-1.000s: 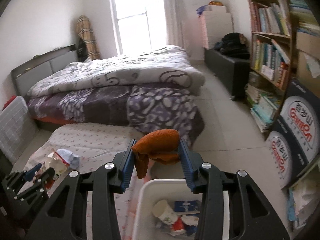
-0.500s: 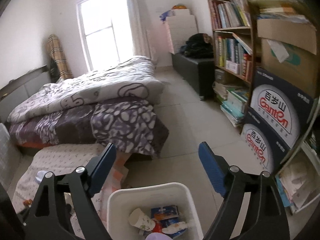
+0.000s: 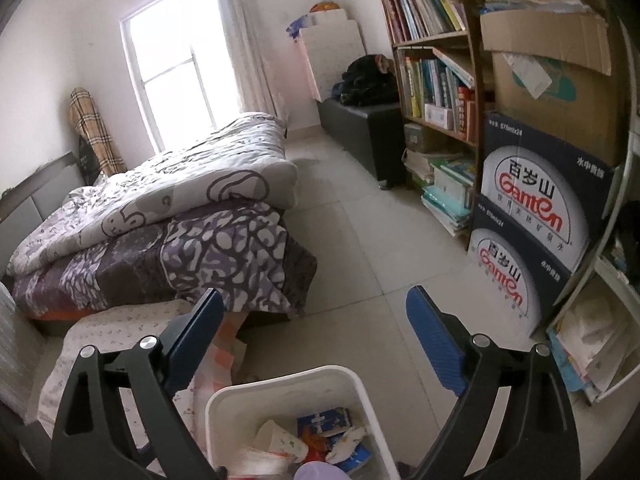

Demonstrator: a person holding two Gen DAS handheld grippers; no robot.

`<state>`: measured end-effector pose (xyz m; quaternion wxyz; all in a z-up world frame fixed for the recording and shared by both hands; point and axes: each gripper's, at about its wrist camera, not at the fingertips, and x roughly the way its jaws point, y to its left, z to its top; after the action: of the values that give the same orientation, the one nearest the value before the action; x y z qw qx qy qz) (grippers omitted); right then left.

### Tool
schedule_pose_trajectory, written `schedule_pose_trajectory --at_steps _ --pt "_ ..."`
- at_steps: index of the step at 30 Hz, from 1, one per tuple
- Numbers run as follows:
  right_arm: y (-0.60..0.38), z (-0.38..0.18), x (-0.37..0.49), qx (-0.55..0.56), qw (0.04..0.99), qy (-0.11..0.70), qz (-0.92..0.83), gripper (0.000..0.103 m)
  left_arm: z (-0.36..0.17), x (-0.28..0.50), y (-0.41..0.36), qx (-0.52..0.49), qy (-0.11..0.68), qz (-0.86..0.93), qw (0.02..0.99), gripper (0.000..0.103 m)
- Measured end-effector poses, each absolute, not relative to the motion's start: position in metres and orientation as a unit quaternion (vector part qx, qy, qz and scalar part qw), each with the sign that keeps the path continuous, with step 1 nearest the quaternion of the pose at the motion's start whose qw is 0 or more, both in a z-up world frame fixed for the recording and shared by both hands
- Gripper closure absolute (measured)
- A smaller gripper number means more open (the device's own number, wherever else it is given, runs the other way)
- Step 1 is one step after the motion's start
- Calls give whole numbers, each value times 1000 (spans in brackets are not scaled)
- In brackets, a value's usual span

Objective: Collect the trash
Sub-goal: 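Open both tools over the bin to drop the bag and snack, then grasp the orange carrot snack with the left tool while the right tool grasps the light-blue plastic bag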

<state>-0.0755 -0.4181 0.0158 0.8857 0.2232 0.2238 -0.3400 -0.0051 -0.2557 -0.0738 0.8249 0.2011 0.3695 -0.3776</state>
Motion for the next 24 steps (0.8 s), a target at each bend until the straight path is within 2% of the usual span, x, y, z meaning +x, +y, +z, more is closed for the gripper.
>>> schedule_pose_trajectory --at_steps 7,17,21,24 --pt "-392 12 -49 205 893 248 -314 10 -74 20 -228 182 383 -336 841 17" --pt "-345 3 -4 197 901 283 -263 10 -81 98 -141 133 426 -197 873 12" --pt "-322 -4 19 184 905 302 -239 10 -87 139 -88 86 455 -109 879 12" --pt "-306 -10 33 177 905 316 -223 10 -94 175 -28 -2 485 -11 875 12"
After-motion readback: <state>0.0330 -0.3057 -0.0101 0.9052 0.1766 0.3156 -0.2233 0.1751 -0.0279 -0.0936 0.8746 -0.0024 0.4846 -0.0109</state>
